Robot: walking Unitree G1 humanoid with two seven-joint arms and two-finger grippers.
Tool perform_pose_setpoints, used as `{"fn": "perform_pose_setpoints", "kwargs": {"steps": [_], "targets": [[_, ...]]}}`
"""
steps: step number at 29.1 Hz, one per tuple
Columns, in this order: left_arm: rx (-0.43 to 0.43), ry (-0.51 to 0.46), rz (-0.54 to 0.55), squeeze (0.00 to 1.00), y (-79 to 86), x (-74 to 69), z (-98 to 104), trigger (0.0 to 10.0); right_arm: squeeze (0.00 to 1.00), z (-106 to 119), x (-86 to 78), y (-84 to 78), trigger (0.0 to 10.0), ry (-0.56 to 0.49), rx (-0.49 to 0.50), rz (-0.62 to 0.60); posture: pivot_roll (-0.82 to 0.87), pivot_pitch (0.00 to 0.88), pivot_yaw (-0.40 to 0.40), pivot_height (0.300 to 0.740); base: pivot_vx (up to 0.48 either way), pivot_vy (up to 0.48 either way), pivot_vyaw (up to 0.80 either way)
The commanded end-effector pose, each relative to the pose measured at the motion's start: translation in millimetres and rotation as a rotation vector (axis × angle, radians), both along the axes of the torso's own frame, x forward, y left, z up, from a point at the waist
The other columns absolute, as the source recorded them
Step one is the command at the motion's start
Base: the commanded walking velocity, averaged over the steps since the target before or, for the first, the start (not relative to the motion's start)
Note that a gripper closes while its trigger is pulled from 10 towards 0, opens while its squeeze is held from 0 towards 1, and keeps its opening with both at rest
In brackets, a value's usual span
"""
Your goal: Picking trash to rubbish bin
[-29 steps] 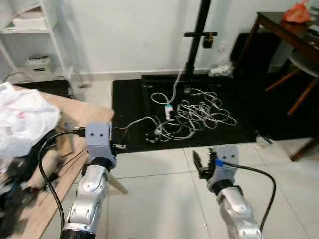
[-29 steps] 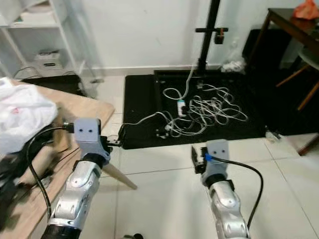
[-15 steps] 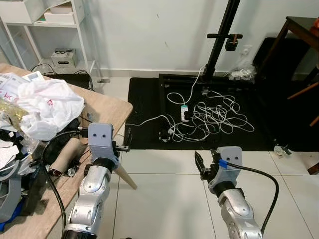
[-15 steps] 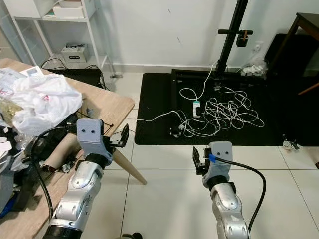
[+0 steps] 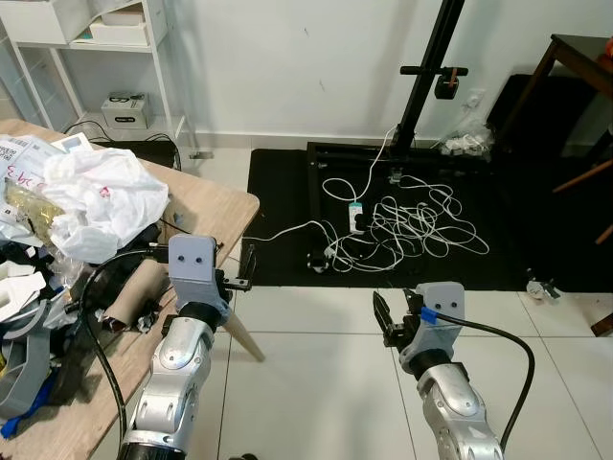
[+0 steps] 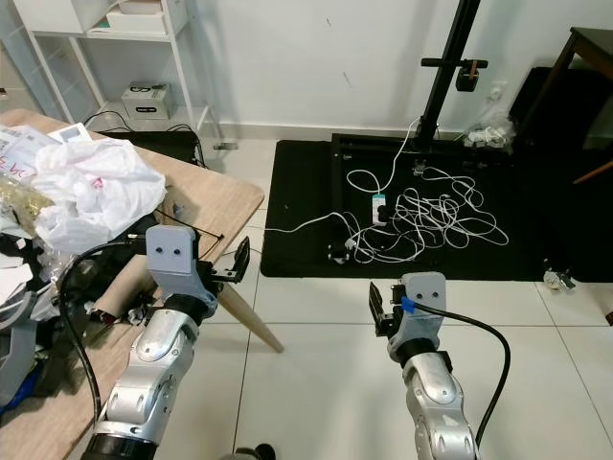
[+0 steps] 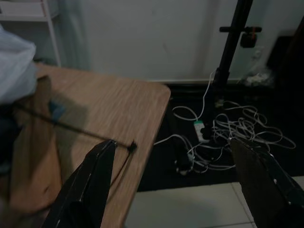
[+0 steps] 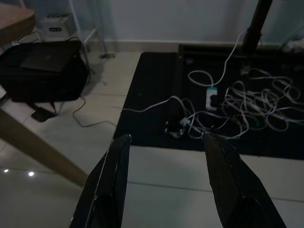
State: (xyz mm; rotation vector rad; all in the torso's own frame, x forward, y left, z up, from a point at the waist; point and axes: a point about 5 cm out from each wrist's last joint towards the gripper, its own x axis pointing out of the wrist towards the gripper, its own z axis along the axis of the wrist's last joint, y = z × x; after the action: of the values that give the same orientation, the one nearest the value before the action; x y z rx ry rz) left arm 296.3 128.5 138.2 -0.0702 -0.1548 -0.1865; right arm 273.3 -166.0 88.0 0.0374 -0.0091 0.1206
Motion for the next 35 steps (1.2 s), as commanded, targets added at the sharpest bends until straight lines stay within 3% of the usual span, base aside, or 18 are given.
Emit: {"fn": "perform_pose_setpoints", "kwargs": {"steps": [1,23,35], "targets": [[-0.014,0.018,-0.002,0.0,-0.3,-2.0,-3.4,10.0,0.0,-5.6,-4.2,-1.2,10.0,0.027,0.014,-0.009,-0.04,0.156,-0.012,0.74,-0.416,0.0,0.0],[-0.019,0.025,-0.004,0.0,-0.5,-3.1,-2.9,10.0,0.0,-5.6,-5.2,-2.0,10.0,0.03,0.018,-0.011,-0.04,0.164,-0.01,0.74,-0.427,0.0,0.0],[-0.002,0.023,-0.018,0.0,-2.9,-3.2,-1.6,10.0,0.0,-5.7,-4.9,-1.4,10.0,0.028,0.019,-0.011,-0.04,0.158,-0.008,0.74,0.0,0.0,0.0]]}}
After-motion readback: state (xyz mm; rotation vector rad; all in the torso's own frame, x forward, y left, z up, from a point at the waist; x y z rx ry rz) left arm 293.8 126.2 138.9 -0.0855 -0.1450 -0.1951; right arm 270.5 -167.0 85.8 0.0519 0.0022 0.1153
